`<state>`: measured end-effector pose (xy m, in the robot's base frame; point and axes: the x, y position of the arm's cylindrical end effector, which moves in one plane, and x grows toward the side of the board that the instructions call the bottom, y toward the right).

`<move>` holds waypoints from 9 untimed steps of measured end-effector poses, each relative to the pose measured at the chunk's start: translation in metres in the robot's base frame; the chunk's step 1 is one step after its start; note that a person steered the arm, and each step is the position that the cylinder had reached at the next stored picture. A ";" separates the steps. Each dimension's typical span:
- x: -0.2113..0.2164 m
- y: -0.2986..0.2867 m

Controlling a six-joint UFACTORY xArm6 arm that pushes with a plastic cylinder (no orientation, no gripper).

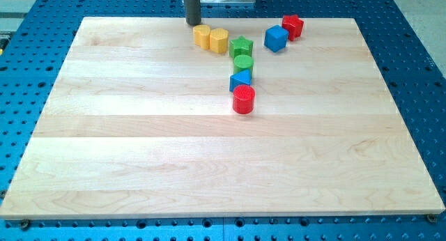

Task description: Push the yellow heart diagonal to the yellow hexagon

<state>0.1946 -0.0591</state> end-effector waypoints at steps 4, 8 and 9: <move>0.050 0.022; 0.184 -0.079; 0.218 -0.017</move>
<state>0.4130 -0.0763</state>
